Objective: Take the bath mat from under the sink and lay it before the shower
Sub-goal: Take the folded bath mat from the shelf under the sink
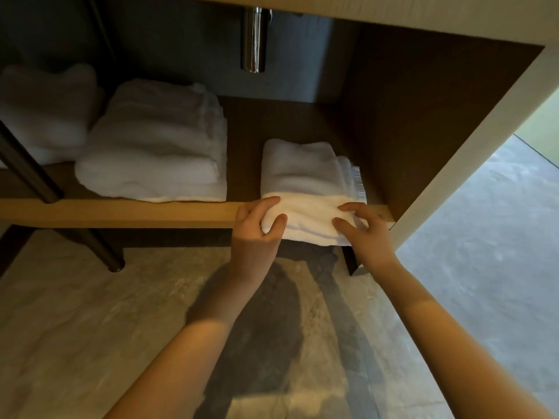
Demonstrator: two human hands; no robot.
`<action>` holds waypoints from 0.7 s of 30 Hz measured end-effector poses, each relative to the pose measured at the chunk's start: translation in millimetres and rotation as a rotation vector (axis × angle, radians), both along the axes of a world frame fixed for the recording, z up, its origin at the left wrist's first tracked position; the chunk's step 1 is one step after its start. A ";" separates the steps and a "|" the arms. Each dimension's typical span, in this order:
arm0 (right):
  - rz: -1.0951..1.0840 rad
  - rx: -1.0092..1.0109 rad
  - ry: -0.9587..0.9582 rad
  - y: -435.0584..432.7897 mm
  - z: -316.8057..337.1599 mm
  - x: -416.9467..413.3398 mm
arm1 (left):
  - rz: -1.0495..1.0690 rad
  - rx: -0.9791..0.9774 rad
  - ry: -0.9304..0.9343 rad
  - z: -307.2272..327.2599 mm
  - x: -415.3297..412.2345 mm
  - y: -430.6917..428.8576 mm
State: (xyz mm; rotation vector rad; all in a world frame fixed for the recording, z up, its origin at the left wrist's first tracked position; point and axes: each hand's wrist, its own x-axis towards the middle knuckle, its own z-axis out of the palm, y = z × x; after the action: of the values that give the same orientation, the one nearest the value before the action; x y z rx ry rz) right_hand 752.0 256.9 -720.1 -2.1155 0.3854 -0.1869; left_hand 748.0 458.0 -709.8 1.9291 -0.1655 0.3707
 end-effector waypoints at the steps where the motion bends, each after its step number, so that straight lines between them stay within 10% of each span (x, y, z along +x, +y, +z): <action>1: 0.000 0.011 -0.002 -1.1 -1.6 -7.0 | -0.010 0.015 0.001 -2.7 -5.0 1.0; 21: 0.135 0.163 0.038 -26.7 -7.5 -49.3 | -0.459 -0.189 0.610 -20.8 6.9 15.9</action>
State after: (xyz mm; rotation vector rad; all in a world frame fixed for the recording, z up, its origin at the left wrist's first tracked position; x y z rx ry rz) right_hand 702.7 230.2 -727.6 -1.9777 0.2695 -0.0360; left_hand 754.9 473.8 -730.6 1.6724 -0.1558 -0.4897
